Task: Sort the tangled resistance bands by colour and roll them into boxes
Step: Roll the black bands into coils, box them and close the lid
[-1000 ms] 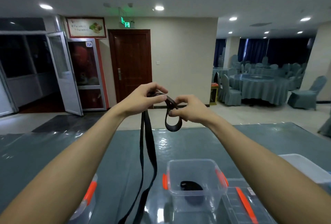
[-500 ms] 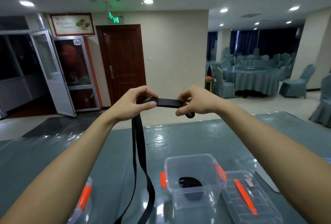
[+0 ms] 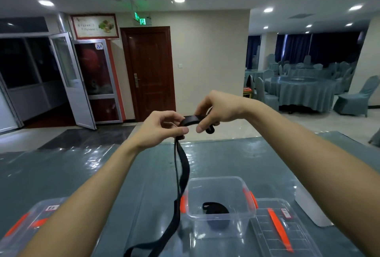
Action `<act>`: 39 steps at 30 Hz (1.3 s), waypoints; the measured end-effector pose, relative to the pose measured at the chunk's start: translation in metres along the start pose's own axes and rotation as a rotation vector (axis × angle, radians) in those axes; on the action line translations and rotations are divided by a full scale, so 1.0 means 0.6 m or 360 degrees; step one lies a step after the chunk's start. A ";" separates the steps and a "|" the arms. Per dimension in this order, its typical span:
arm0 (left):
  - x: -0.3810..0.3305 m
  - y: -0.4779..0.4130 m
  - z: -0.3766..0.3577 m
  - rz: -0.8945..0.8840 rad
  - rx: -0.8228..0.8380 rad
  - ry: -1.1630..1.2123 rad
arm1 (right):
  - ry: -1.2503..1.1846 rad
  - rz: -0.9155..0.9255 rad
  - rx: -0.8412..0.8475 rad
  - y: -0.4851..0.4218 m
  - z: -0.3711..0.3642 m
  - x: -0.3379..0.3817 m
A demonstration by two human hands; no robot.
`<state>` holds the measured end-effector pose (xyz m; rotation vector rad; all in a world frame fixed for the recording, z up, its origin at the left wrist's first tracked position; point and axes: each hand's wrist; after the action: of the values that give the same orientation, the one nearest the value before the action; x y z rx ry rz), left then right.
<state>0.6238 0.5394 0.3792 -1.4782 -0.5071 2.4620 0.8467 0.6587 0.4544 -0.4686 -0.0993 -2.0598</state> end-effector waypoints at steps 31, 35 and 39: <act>-0.049 0.041 0.011 -0.0046 0.0111 -0.0586 | -0.1518 -0.0040 -0.0423 0.078 -0.154 0.009; -0.054 0.059 0.029 -0.0040 0.0092 -0.0478 | -0.1814 -0.0041 -0.0502 0.069 -0.182 0.038; -0.048 0.073 0.029 -0.0003 0.0066 -0.0349 | -0.2253 0.0017 -0.0536 0.064 -0.207 0.052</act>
<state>0.6211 0.4858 0.3921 -1.1978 -0.4928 2.6312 0.8296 0.5810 0.3466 -2.0261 -0.5709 -1.3510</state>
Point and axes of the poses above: each hand's wrist, its own y-axis away from the middle knuckle, its own z-axis out of the back of the hand, x = y × z, and after that the axes turned 5 degrees about y, right-handed
